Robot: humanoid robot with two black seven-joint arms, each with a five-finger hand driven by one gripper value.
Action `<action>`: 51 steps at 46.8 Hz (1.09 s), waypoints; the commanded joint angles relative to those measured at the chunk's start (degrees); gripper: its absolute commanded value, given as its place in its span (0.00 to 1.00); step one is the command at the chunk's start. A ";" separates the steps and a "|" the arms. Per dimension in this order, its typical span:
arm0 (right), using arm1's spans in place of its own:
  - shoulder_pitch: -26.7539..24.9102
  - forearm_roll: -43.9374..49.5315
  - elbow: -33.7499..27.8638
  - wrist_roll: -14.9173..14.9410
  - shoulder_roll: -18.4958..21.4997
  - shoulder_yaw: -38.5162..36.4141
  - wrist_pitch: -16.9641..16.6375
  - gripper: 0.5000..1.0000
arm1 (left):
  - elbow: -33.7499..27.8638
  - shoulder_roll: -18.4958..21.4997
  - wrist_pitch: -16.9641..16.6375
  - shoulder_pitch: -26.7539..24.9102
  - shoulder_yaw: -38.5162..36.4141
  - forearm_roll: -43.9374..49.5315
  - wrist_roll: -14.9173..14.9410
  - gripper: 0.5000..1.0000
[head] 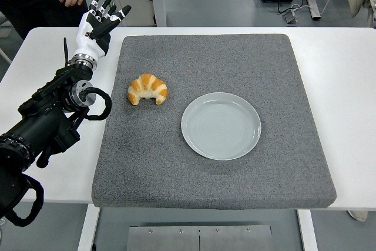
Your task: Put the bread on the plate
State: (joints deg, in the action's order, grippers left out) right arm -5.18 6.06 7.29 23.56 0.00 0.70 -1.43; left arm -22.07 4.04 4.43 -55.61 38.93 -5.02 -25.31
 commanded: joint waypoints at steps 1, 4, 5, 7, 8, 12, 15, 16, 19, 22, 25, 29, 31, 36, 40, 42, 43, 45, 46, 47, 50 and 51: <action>0.08 0.00 0.00 0.00 0.00 0.00 0.02 1.00 | -0.25 0.00 0.05 -0.20 0.01 0.01 0.00 0.94; 0.00 0.00 0.00 0.00 0.00 0.00 0.02 1.00 | -0.43 -0.09 0.05 -0.38 0.01 0.01 0.09 0.94; 0.00 0.00 0.00 0.00 0.00 0.00 0.02 1.00 | -0.43 -0.09 0.05 -0.38 0.01 0.01 0.09 0.94; 0.00 0.00 0.00 0.00 0.00 0.00 0.02 1.00 | -0.43 0.00 0.05 -0.46 0.01 0.01 0.09 0.94; 0.00 0.00 0.00 0.00 0.00 0.00 0.02 1.00 | -0.43 0.00 0.05 -0.46 0.01 0.01 0.09 0.94; 0.00 0.00 0.00 0.00 0.00 0.00 0.02 1.00 | -0.43 0.00 0.05 -0.38 0.09 0.10 -0.17 0.94; 0.00 0.00 0.00 0.00 0.00 0.00 0.02 1.00 | -0.34 0.00 0.05 -0.38 0.09 0.10 -0.26 0.94; 0.00 0.00 0.00 0.00 0.00 0.00 0.02 1.00 | -0.34 0.00 0.05 -0.38 0.09 0.10 -0.35 0.94; 0.00 0.00 0.00 0.00 0.00 0.00 0.02 1.00 | -0.34 0.00 0.05 -0.38 0.09 0.10 -0.35 0.94; 0.00 0.00 0.00 0.00 0.00 0.00 0.02 1.00 | -0.34 0.09 0.05 -0.38 0.09 0.10 -0.35 0.94; 0.00 0.00 0.00 0.00 0.00 0.00 0.02 1.00 | -0.43 0.09 0.05 -0.38 0.09 0.10 -0.35 0.94; 0.00 -0.09 0.00 0.00 0.00 0.00 0.02 1.00 | -0.43 0.17 0.05 -0.55 0.01 -0.08 0.00 0.94; 0.00 0.00 0.00 0.00 0.00 0.00 0.02 1.00 | -0.43 0.26 0.05 -0.55 0.01 -0.08 0.18 0.94; 0.00 0.00 0.00 0.00 0.00 0.00 0.02 1.00 | -0.52 0.53 -0.03 -0.99 -0.78 -0.69 0.35 0.94; 0.00 0.00 0.00 0.00 0.00 0.00 0.02 1.00 | -0.52 0.88 -0.21 -1.78 -2.89 -1.22 0.35 0.94; 0.00 0.00 0.00 0.00 0.00 0.00 0.02 1.00 | -0.60 1.05 -0.30 -1.87 -3.60 -1.31 0.35 0.94; 0.00 0.00 0.00 0.00 0.00 0.00 0.02 1.00 | -0.60 1.23 -0.30 -1.87 -3.86 -1.31 0.44 0.94; 0.00 0.00 0.00 0.00 0.00 0.00 0.02 1.00 | -0.69 1.93 -0.30 -2.04 -4.04 -1.39 0.44 0.94; 0.00 0.00 0.00 0.00 0.00 0.00 0.02 1.00 | -0.78 2.28 -0.30 -2.13 -4.12 -1.40 0.53 0.94; 0.00 0.00 0.00 0.00 0.00 0.00 -0.07 1.00 | -0.87 2.63 -0.21 -2.22 -4.30 -1.40 0.79 0.94; 0.00 0.00 0.00 0.00 0.00 0.00 0.02 1.00 | -1.39 3.07 -0.30 -2.66 -4.91 -1.40 2.19 0.94; 0.00 0.00 0.00 0.00 0.00 0.00 0.02 1.00 | -1.66 3.25 -0.30 -2.92 -5.35 -1.40 2.63 0.94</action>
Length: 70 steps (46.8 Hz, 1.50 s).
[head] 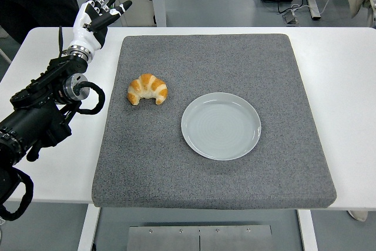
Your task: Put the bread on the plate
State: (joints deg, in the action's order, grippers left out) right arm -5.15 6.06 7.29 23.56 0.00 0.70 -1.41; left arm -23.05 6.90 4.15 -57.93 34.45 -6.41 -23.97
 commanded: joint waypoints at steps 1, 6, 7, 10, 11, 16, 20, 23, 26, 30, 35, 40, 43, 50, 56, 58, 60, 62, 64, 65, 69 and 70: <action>-0.03 0.00 0.00 0.00 0.00 0.00 0.00 1.00 | -1.12 0.75 -0.02 -0.78 -1.39 0.00 1.73 0.94; -0.03 0.00 0.00 0.00 0.00 0.00 0.00 1.00 | -3.49 3.29 -0.11 -1.66 -4.82 0.00 2.79 0.93; -0.03 0.00 0.00 0.00 0.00 0.00 0.00 1.00 | -4.02 3.74 -0.11 -1.84 -5.61 0.00 2.79 0.93; -0.03 0.00 0.00 0.00 0.00 0.00 0.00 1.00 | -5.34 4.79 -0.19 -2.54 -7.63 0.00 2.88 0.93; -0.03 0.00 0.00 0.00 0.00 0.00 0.00 1.00 | -5.78 5.14 -0.28 -2.80 -8.33 0.00 2.88 0.93; -0.03 0.00 0.00 0.00 0.00 0.00 0.00 1.00 | -7.45 6.73 -1.07 -4.03 -11.94 0.00 3.58 0.93; -0.03 0.00 0.00 0.00 0.00 0.00 0.00 1.00 | -9.12 8.22 -1.51 -5.00 -15.19 -0.27 3.67 0.93; 0.06 0.00 0.00 0.00 0.00 0.00 0.00 1.00 | -10.52 9.27 -1.60 -5.44 -16.95 -1.75 3.67 0.93; -0.03 0.00 0.00 0.00 0.00 0.00 -0.09 1.00 | -12.02 9.80 -1.78 -5.53 -18.45 -4.65 3.67 0.92; -0.03 0.00 0.00 0.00 0.00 0.00 0.00 1.00 | -13.25 10.77 -2.65 -5.79 -19.06 -9.13 3.93 0.92; -0.03 0.00 0.00 0.00 0.00 0.00 0.00 1.00 | -14.92 11.82 -2.83 -5.97 -19.15 -13.44 4.46 0.92; -0.03 0.00 0.00 0.00 0.00 0.00 0.00 1.00 | -17.29 13.40 -2.83 -6.06 -19.15 -17.75 4.90 0.91; -0.03 -0.09 0.00 0.00 0.00 0.00 0.00 1.00 | -19.13 14.63 -2.83 -6.14 -19.15 -20.47 4.81 0.91; -0.03 0.00 0.00 0.00 0.00 0.00 0.00 1.00 | -23.35 16.83 -2.83 -6.41 -19.24 -26.98 4.81 0.91; -0.03 0.00 0.00 0.00 0.00 0.00 0.00 1.00 | -24.76 17.63 -2.74 -6.41 -19.76 -33.66 5.16 0.91; 0.06 0.00 0.00 0.00 0.00 0.00 0.00 1.00 | -24.85 17.80 -2.74 -6.50 -20.82 -35.33 5.25 0.91; 0.06 0.00 0.00 0.00 0.00 0.00 0.00 1.00 | -24.94 18.24 -2.74 -6.76 -22.13 -36.47 5.34 0.91; -0.03 0.00 0.00 0.00 0.00 0.00 0.00 1.00 | -25.20 18.50 -2.74 -7.11 -23.63 -37.09 5.34 0.91; -0.03 0.00 0.00 0.00 0.00 0.00 0.00 1.00 | -25.73 18.77 -2.74 -7.64 -25.12 -37.36 5.34 0.91; -0.03 0.00 0.00 0.00 0.00 0.00 0.00 1.00 | -25.99 18.86 -2.66 -7.90 -25.83 -37.36 5.34 0.91; -0.03 0.00 0.00 0.00 0.00 0.00 0.00 1.00 | -27.14 20.00 -2.74 -8.60 -28.11 -37.62 5.34 0.91; -0.03 0.00 0.00 0.00 0.00 0.00 0.00 1.00 | -27.40 20.17 -2.74 -8.78 -28.47 -37.79 5.34 0.91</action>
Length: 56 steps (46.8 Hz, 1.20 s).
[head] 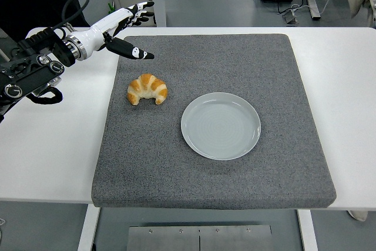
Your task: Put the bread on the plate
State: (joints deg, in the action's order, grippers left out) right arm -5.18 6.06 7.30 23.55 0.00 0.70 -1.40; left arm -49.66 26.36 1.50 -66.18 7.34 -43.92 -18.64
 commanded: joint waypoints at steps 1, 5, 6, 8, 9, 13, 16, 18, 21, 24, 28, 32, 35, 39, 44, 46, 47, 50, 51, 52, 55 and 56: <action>0.09 0.00 0.00 0.00 0.00 0.00 0.00 1.00 | -1.22 0.89 -0.01 -0.62 -1.71 -0.55 0.01 0.91; 0.09 0.00 0.00 0.00 0.00 0.00 -0.09 1.00 | -2.36 1.06 0.00 -0.79 -2.59 -2.65 0.01 0.91; 0.00 0.00 0.00 0.00 0.00 0.00 0.00 1.00 | -2.54 1.06 0.00 -0.79 -2.77 -3.53 0.01 0.91; 0.00 0.00 0.00 0.00 0.00 0.00 0.00 1.00 | -2.72 1.06 0.00 -0.79 -3.29 -5.46 0.09 0.91; 0.00 0.00 0.00 0.00 0.00 0.00 0.00 1.00 | -2.72 0.98 0.00 -0.79 -3.47 -6.43 0.09 0.91; 0.09 0.00 0.00 0.00 0.00 0.00 -0.09 1.00 | -2.72 0.98 0.00 -0.62 -3.74 -9.25 0.09 0.91; 0.00 0.00 0.00 0.00 0.00 0.00 0.00 1.00 | -2.72 0.98 0.00 -0.53 -3.74 -10.65 0.09 0.91; 0.00 0.00 0.00 0.00 0.00 0.00 -0.09 1.00 | -2.72 0.98 0.00 -0.44 -3.82 -11.53 0.09 0.91; 0.00 0.00 0.00 0.00 0.00 0.00 0.00 1.00 | -2.72 0.89 0.00 -0.36 -3.82 -13.20 0.09 0.91; 0.00 0.00 0.00 0.00 0.00 0.00 0.00 1.00 | -2.72 0.80 0.00 -0.27 -3.82 -14.78 0.09 0.91; 0.09 0.00 0.00 0.00 0.00 0.00 0.00 1.00 | -2.72 0.71 0.00 0.17 -3.82 -16.02 0.09 0.91; 0.09 0.00 0.00 0.00 0.00 0.00 0.00 1.00 | -2.72 0.62 0.00 0.26 -3.91 -17.51 0.18 0.91; 0.00 0.00 0.00 0.00 0.00 0.00 0.00 1.00 | -2.72 0.54 0.00 0.26 -4.79 -18.92 0.27 0.91; 0.00 0.00 0.00 0.00 0.00 0.00 0.00 1.00 | -2.72 0.71 -0.44 0.09 -6.72 -19.62 0.27 0.91; 0.00 0.00 0.00 0.00 0.00 0.00 0.00 1.00 | -2.72 0.80 -1.15 0.09 -7.51 -19.80 0.18 0.91; 0.00 0.00 0.00 0.00 0.00 0.00 0.00 1.00 | -2.63 0.80 -1.23 0.09 -7.78 -20.32 0.18 0.91; 0.00 0.00 0.00 0.00 0.00 0.00 -0.09 1.00 | -2.63 0.71 -1.41 0.09 -7.87 -20.85 0.27 0.91; 0.00 0.00 0.00 0.00 0.00 0.00 0.00 1.00 | -2.63 0.54 -2.64 0.17 -7.96 -22.43 0.27 0.91; 0.00 0.00 0.00 0.00 0.00 0.00 0.00 1.00 | -2.63 0.54 -3.25 0.17 -7.96 -22.96 0.27 0.91; 0.00 0.00 0.00 0.00 0.00 0.00 0.00 1.00 | -2.63 0.45 -3.87 0.17 -7.96 -23.31 0.18 0.91; 0.09 0.00 0.00 0.00 0.00 0.00 0.00 1.00 | -2.54 0.27 -5.36 0.44 -7.96 -24.02 0.27 0.91; 0.09 0.00 0.00 0.00 0.00 0.00 0.00 1.00 | -2.54 0.27 -5.63 0.44 -8.04 -24.02 0.27 0.91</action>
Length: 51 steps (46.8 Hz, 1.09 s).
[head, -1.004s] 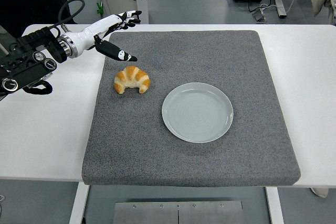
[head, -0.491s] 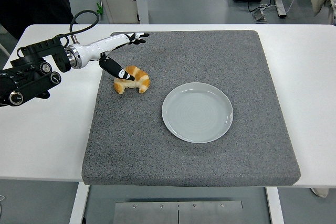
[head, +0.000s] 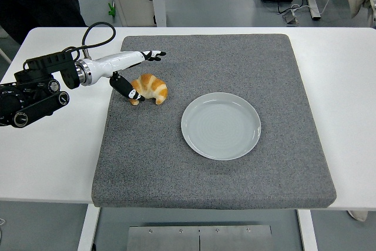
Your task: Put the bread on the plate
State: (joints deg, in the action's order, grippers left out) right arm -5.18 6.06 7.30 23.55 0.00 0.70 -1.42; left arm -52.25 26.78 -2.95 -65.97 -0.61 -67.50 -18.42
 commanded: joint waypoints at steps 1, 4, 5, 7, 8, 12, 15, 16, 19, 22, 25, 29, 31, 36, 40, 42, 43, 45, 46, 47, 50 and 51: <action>-0.01 0.00 0.00 0.00 0.00 0.00 0.01 1.00 | 0.05 -0.15 -1.44 0.23 -0.09 -0.44 0.05 0.91; -0.01 0.00 0.00 0.00 0.00 0.00 0.01 1.00 | 0.05 -0.24 -1.53 0.32 -0.26 -0.53 0.05 0.91; -0.01 0.00 0.00 0.00 0.00 0.00 0.01 1.00 | 0.13 -0.24 -1.53 0.32 -0.44 -0.53 0.05 0.91; -0.01 0.00 0.00 0.00 0.00 0.00 0.01 1.00 | 0.31 -0.24 -1.62 0.32 -0.88 -0.53 0.05 0.91; -0.01 0.00 0.00 0.00 0.00 0.00 0.01 1.00 | 0.40 -0.24 -1.62 0.32 -1.06 -0.53 0.05 0.91; -0.01 0.00 0.00 0.00 0.00 0.00 0.01 1.00 | 0.66 -0.33 -2.14 0.32 -1.76 -0.53 0.05 0.91; -0.01 0.00 0.00 0.00 0.00 0.00 -0.07 1.00 | 0.84 -0.77 -2.84 0.32 -2.37 -0.53 0.05 0.91; -0.01 0.00 0.00 0.00 0.00 0.00 0.01 1.00 | 0.93 -1.03 -3.02 0.32 -2.55 -0.53 0.05 0.91; -0.01 0.00 0.00 0.00 0.00 0.00 0.01 1.00 | 1.10 -1.38 -3.81 0.32 -2.90 -0.53 0.05 0.89; -0.01 0.00 0.00 0.00 0.00 0.00 0.01 1.00 | 1.10 -1.56 -4.34 0.40 -2.99 -0.53 0.05 0.87; -0.01 0.00 0.00 0.00 0.00 0.00 0.01 1.00 | 1.28 -1.73 -4.43 0.49 -2.99 -0.53 0.05 0.85; -0.01 0.00 0.00 0.00 0.00 0.00 0.01 1.00 | 2.33 -2.70 -4.52 0.67 -2.99 -0.53 0.05 0.84; -0.01 0.00 0.00 0.00 0.00 0.00 -0.07 1.00 | 2.86 -2.88 -4.52 0.75 -3.08 -0.53 0.05 0.83; -0.01 0.00 0.00 0.00 0.00 0.00 -0.07 1.00 | 3.83 -2.96 -4.52 0.76 -3.61 -0.53 -0.04 0.83; -0.01 0.00 0.00 0.00 0.00 0.00 -0.07 1.00 | 3.83 -2.97 -4.78 0.76 -3.69 -0.44 -0.04 0.81; 0.08 0.00 0.00 0.00 0.00 0.00 0.01 1.00 | 3.83 -3.23 -5.04 0.84 -3.69 -0.44 -0.04 0.79; -0.01 0.00 0.00 0.00 0.00 0.00 0.01 1.00 | 3.83 -3.32 -5.04 0.84 -3.69 -0.53 -0.12 0.77; -0.01 0.00 0.00 0.00 0.00 0.00 0.01 1.00 | 3.83 -3.32 -5.13 0.84 -3.69 -0.44 -0.13 0.74; -0.01 0.00 0.00 0.00 0.00 0.00 0.01 1.00 | 3.83 -3.32 -5.05 0.93 -3.69 -0.53 -0.13 0.73; -0.01 0.00 0.00 0.00 0.00 0.00 0.01 1.00 | 3.83 -3.32 -5.04 0.93 -3.69 -0.44 -0.21 0.71; 0.08 0.00 0.00 0.00 0.00 0.00 0.01 1.00 | 3.83 -3.40 -5.13 1.19 -3.69 -0.53 -0.21 0.67; -0.01 0.00 0.00 0.00 0.00 0.00 0.01 1.00 | 3.83 -3.40 -5.05 1.19 -3.69 -0.44 -0.21 0.66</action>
State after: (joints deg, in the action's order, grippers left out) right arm -5.15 6.06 7.29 23.55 0.00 0.70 -1.42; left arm -48.41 23.43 -8.06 -64.94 -4.31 -67.97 -18.62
